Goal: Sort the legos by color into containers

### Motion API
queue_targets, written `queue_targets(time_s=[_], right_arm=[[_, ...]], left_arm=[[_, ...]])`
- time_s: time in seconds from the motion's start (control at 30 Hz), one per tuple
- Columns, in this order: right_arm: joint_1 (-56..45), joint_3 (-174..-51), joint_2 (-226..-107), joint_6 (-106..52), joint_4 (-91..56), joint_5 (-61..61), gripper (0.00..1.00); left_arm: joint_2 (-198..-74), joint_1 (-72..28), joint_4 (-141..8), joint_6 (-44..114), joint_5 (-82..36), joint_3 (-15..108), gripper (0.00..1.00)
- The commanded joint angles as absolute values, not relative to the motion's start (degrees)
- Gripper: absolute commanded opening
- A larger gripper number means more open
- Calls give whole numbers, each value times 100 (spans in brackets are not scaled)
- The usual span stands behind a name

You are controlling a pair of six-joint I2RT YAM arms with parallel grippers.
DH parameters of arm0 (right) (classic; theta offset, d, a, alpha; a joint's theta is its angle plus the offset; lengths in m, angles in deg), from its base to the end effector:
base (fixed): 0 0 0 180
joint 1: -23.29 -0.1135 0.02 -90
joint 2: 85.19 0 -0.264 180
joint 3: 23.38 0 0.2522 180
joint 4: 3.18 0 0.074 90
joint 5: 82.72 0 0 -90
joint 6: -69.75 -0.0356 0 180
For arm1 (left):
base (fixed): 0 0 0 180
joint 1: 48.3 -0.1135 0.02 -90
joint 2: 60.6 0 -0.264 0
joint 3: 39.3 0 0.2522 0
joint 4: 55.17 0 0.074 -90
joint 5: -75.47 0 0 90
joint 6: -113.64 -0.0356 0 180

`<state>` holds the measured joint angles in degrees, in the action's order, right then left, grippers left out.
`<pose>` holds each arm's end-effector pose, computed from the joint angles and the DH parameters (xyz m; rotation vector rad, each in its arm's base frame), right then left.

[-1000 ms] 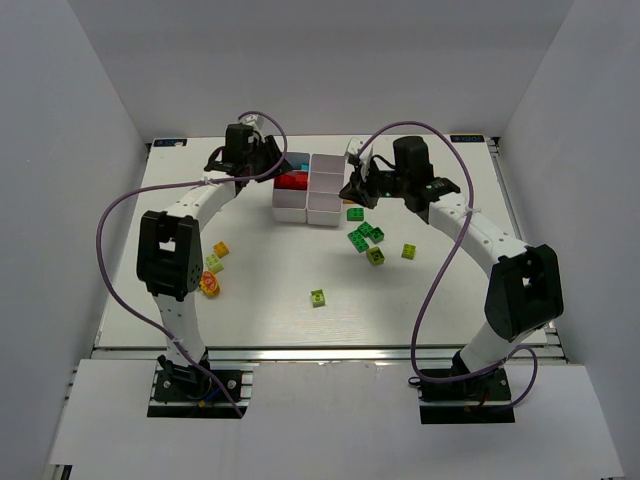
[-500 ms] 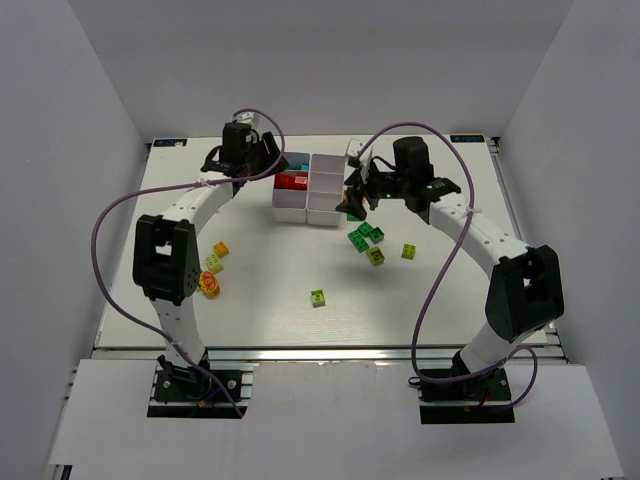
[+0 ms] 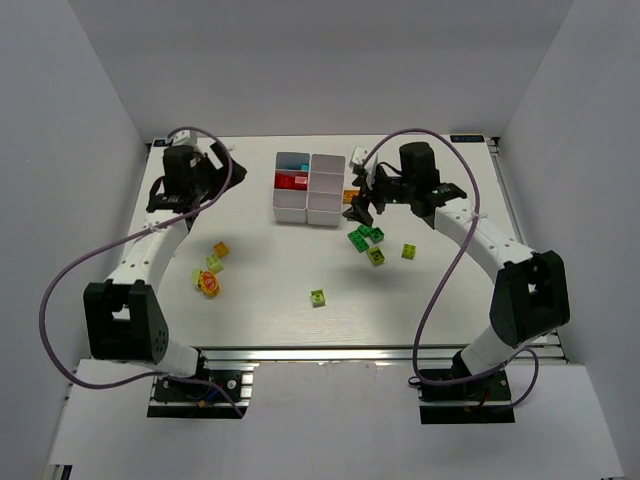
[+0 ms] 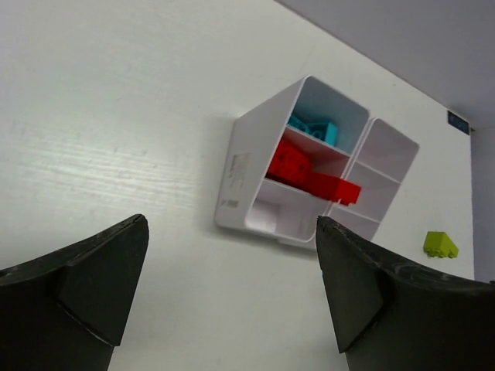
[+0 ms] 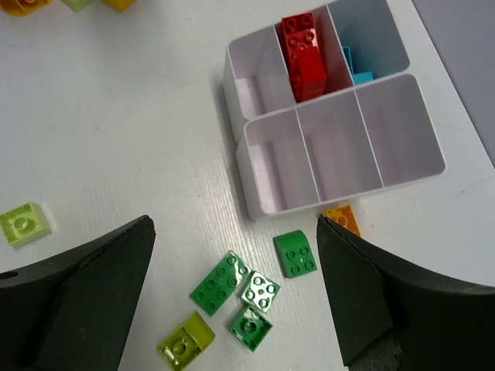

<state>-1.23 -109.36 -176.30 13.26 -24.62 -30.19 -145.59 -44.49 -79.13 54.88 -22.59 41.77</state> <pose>0.3256 0.1723 0.3092 -1.2921 1.4942 0.5601 0.3440 -0.0279 0.3082 -0.4097 2.0530 -0.5198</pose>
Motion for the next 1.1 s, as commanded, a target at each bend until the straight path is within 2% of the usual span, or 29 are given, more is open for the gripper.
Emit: queue_targets(time_s=[0.0,0.13,0.37,0.43,0.6,0.8,1.0,1.07], right_arm=[[122,-11166,-17519,1446,-2677,-3217,90],[385,-11255,-17580,1367,-3116,-3183,89],[808,-11203,-17554,1130,-3697,-3016,70],[939,-11141,-17493,1104,-3750,-2911,68],[1291,-11026,-17545,1077,-3970,-2603,68],[1765,-11070,-17747,1288,-4163,-2313,74],[2467,-11597,-18370,1823,-4593,-2075,74],[2662,-11929,-18581,2481,-5110,-2102,73]], left_arm=[[-13997,-4549,-8185,5493,-2157,3802,98],[-13575,-4742,-8325,5563,-1955,3486,98],[-13074,-4821,-8343,5695,-1805,3019,98],[-12942,-4821,-8369,5704,-1814,2949,98],[-12644,-4821,-8413,5651,-1770,2720,98],[-12476,-4821,-8431,5616,-1787,2597,98],[-12397,-4821,-8370,5616,-1910,2518,98],[-12388,-4821,-8343,5633,-1945,2465,98]])
